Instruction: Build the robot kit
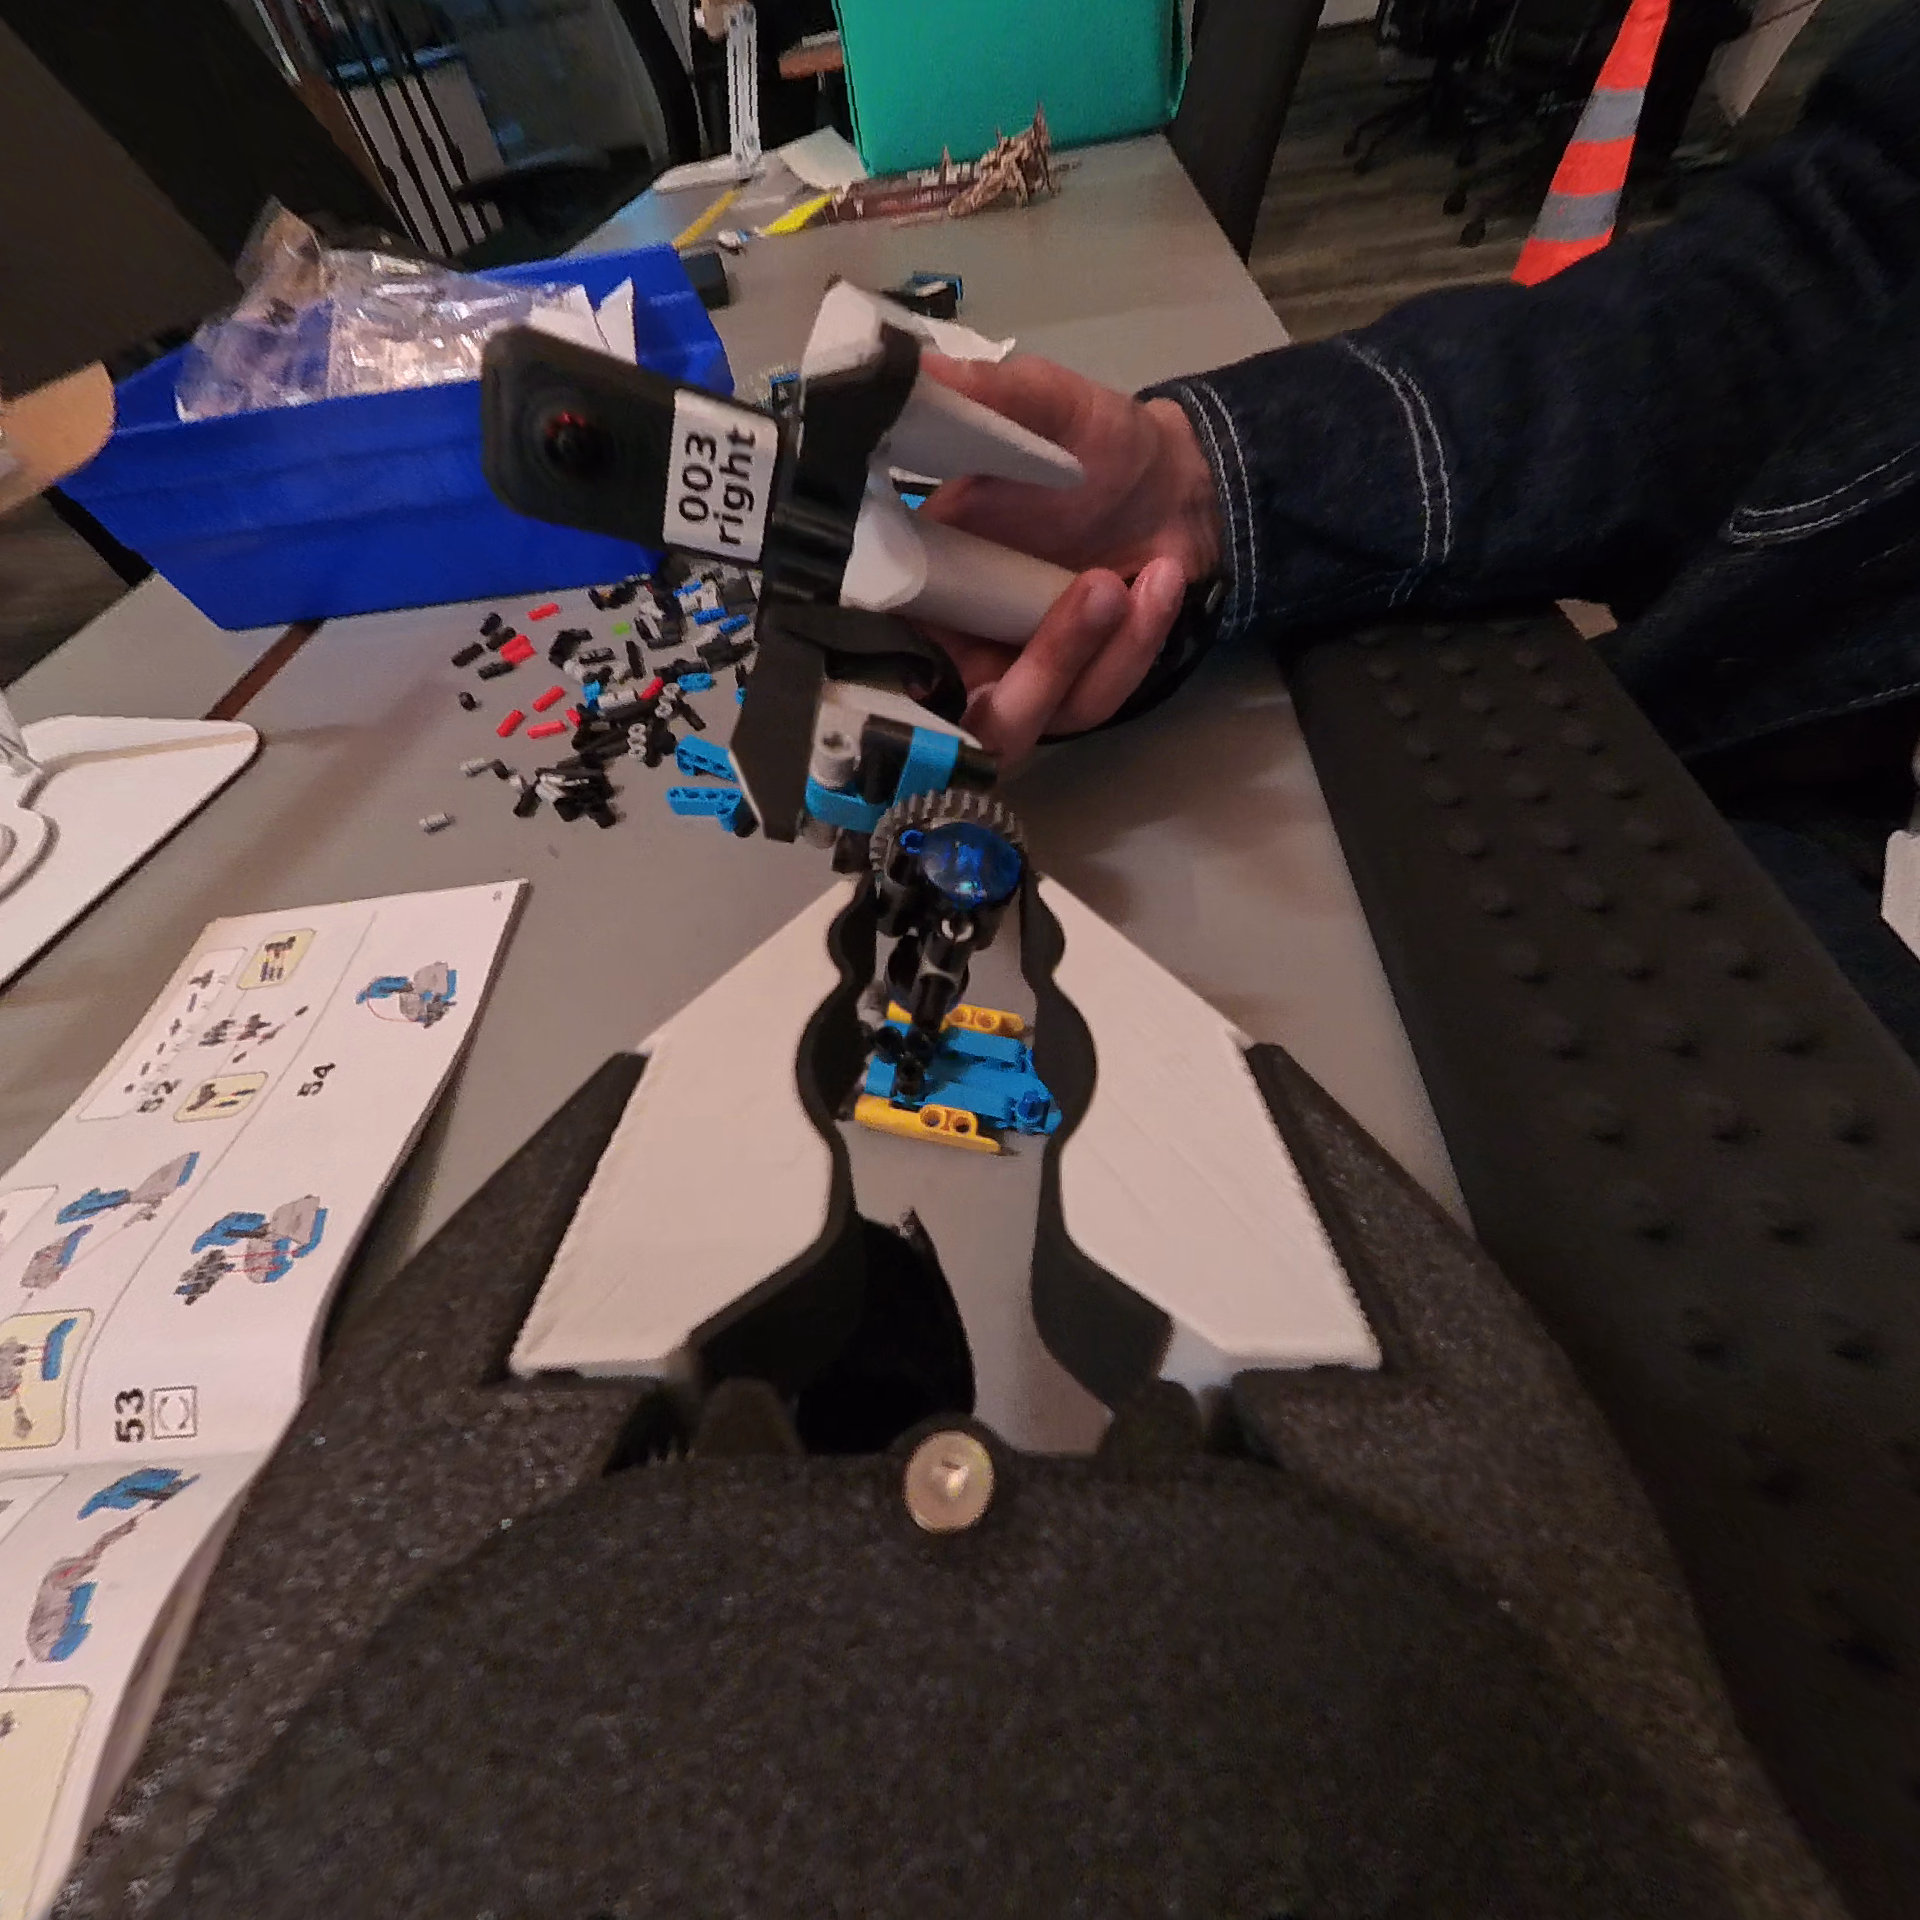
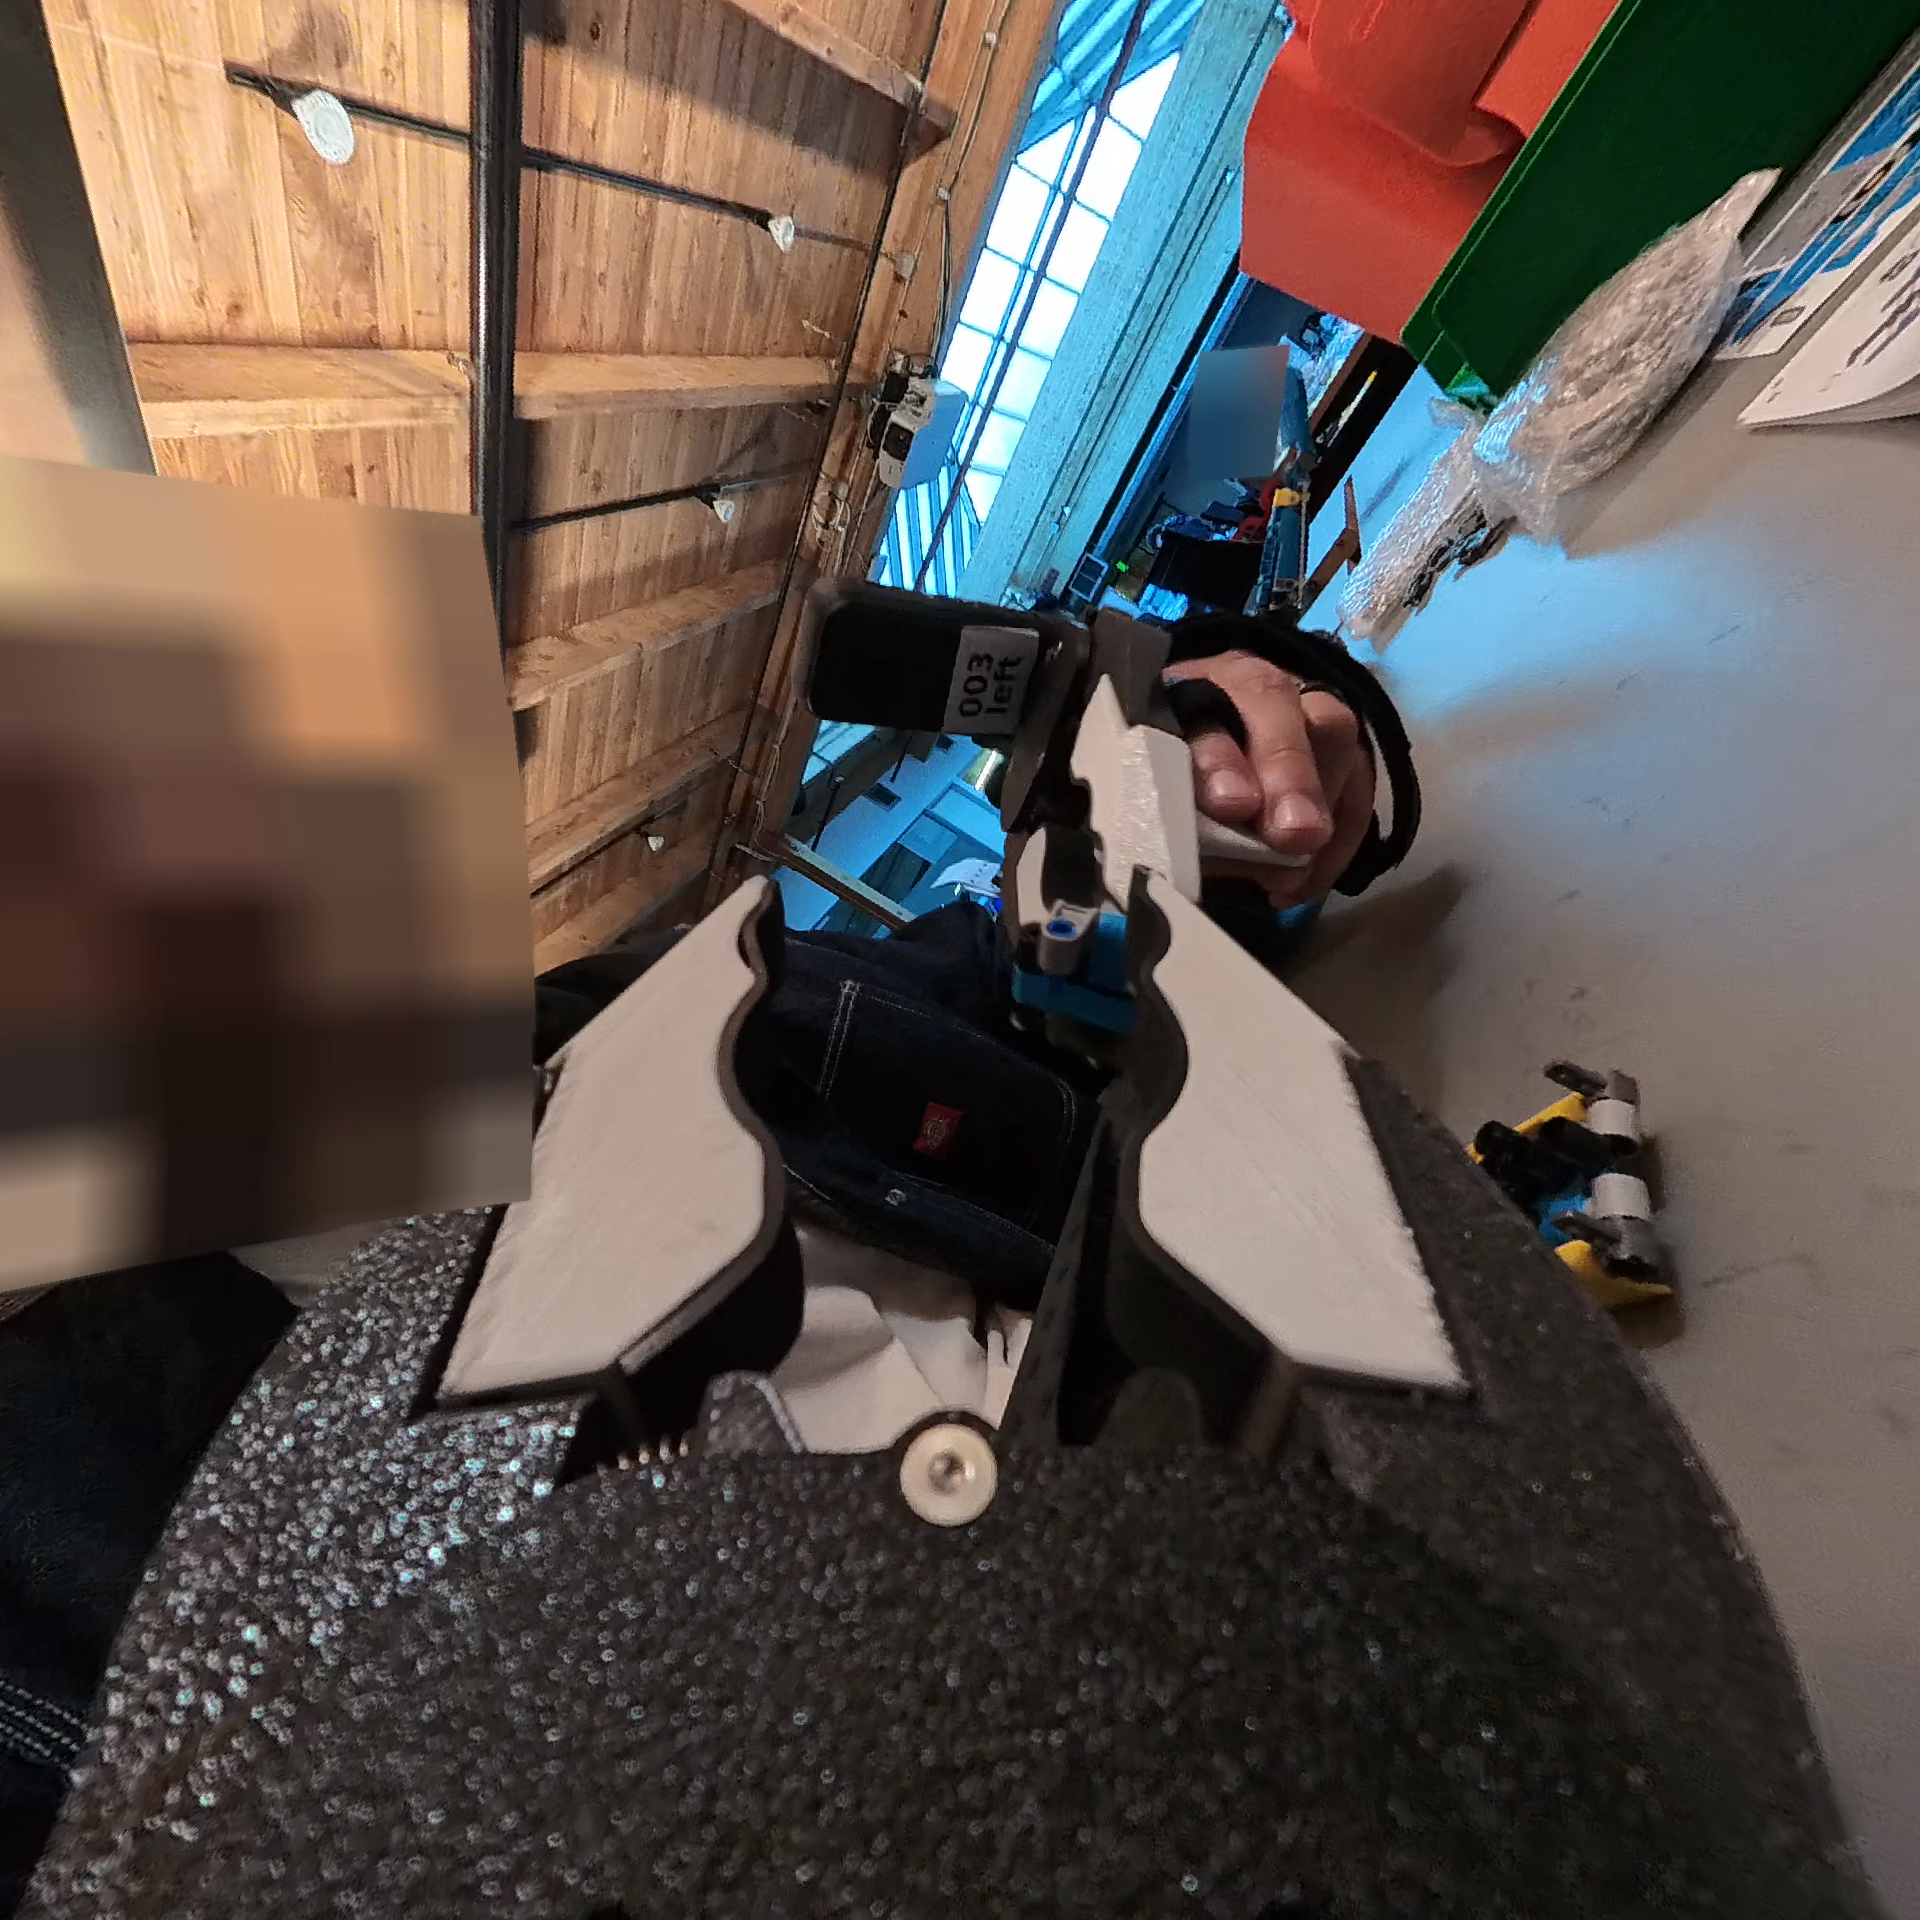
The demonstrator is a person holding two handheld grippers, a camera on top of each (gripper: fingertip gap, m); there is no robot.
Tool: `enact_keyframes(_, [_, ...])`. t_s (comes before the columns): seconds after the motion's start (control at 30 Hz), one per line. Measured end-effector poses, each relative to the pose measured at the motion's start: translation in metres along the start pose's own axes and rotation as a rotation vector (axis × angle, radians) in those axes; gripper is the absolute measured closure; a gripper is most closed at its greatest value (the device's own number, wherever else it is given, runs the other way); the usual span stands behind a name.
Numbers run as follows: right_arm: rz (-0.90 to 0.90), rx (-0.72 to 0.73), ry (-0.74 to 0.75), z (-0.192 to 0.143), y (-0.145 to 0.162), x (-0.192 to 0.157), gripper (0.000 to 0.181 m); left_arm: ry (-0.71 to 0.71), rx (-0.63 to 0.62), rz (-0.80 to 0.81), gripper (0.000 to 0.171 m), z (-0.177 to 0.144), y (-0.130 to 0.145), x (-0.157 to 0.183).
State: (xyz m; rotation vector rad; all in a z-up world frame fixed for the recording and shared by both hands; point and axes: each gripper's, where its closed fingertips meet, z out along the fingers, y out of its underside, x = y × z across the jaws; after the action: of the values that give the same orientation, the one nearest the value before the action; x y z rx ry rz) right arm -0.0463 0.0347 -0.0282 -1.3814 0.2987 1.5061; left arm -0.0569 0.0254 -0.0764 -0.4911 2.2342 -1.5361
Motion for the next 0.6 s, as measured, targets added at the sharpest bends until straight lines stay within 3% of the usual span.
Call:
enact_keyframes(0.23, [-0.053, -0.037, 0.023, 0.005, 0.006, -0.001, 0.120, -0.001, -0.028, -0.109, 0.145, 0.000, 0.007, -0.008])
enact_keyframes(0.47, [-0.276, 0.016, 0.229, -0.006, -0.010, 0.015, 0.126, -0.027, 0.026, -0.205, 0.145, -0.009, 0.002, -0.024])
enact_keyframes(0.6, [-0.174, 0.046, 0.298, -0.017, -0.013, 0.032, 0.121, -0.038, 0.049, -0.181, 0.145, -0.011, -0.002, -0.025])
